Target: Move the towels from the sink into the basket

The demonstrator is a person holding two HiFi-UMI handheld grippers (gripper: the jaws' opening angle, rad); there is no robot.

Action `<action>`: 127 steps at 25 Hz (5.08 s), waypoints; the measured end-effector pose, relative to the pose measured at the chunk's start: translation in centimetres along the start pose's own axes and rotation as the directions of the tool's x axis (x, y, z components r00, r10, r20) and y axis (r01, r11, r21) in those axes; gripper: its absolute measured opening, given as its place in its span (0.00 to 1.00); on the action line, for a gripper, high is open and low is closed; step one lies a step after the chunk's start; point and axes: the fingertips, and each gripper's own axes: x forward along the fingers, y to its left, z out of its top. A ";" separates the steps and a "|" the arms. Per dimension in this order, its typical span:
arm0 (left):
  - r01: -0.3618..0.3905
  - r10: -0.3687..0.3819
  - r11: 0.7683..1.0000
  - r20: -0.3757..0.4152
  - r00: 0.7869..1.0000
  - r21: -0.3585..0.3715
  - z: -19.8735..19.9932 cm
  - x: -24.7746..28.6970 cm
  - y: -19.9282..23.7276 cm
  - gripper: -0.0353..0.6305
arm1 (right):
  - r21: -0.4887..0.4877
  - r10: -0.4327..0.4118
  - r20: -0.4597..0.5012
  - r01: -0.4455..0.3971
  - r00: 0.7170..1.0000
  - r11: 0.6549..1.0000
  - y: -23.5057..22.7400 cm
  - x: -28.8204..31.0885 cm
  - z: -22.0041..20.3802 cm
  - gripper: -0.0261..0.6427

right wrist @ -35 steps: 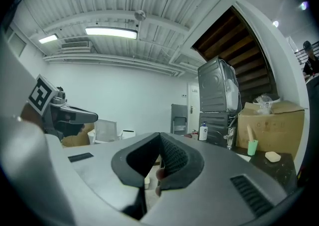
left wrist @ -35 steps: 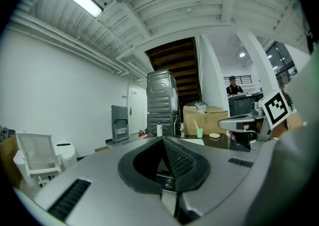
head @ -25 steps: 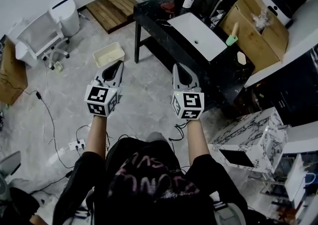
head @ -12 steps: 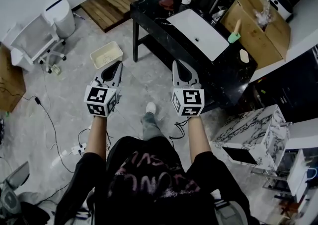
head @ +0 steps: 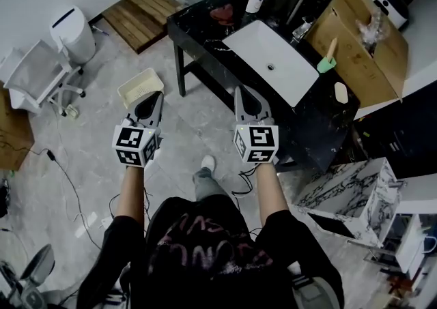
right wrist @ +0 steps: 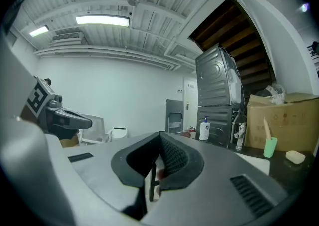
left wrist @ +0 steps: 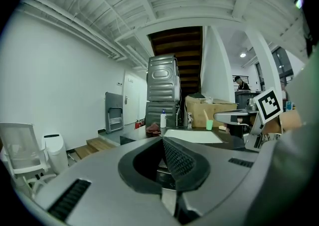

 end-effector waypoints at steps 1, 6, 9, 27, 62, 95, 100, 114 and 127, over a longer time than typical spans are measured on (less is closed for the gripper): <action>0.001 -0.001 1.000 -0.004 1.000 0.001 0.0 1.5 0.3 0.08 | 0.006 -0.006 0.004 0.006 1.000 1.000 -1.1 1.1 -0.1 0.06; 0.007 -0.007 1.000 -0.026 1.000 -0.013 1.1 10.4 2.0 0.08 | 0.046 -0.030 -0.008 0.030 1.000 0.998 -6.9 7.3 -0.5 0.06; 0.020 -0.021 1.000 -0.024 0.999 -0.018 2.9 15.5 2.1 0.08 | 0.079 -0.035 -0.011 0.035 0.999 0.996 -10.2 10.3 -0.2 0.06; 0.051 -0.049 0.997 -0.031 0.998 0.052 6.7 27.4 5.5 0.08 | 0.094 -0.056 -0.039 0.060 0.998 0.994 -16.7 19.6 -0.1 0.06; 0.503 -0.432 0.851 -0.346 0.833 0.149 1.5 54.5 4.9 0.47 | 0.106 -0.297 -0.144 0.313 0.944 0.944 -25.0 32.2 -2.8 0.06; 0.346 -0.315 0.923 -0.185 0.931 0.167 9.6 48.2 5.2 0.19 | 0.127 -0.267 -0.102 0.279 0.958 0.952 -24.9 27.2 -2.3 0.06; 0.307 -0.293 0.938 -0.107 0.950 0.158 12.3 44.1 4.3 0.18 | 0.133 -0.247 -0.075 0.255 0.966 0.958 -24.5 26.3 -1.5 0.06; 0.156 -0.148 0.981 -0.070 0.986 0.117 10.7 36.6 7.6 0.18 | 0.107 -0.101 -0.051 0.106 0.994 0.989 -19.4 26.9 -0.5 0.06; -0.145 0.147 0.989 -0.091 0.985 0.032 6.6 28.6 21.4 0.18 | 0.066 0.193 -0.036 -0.190 0.981 0.980 -7.3 36.5 0.5 0.06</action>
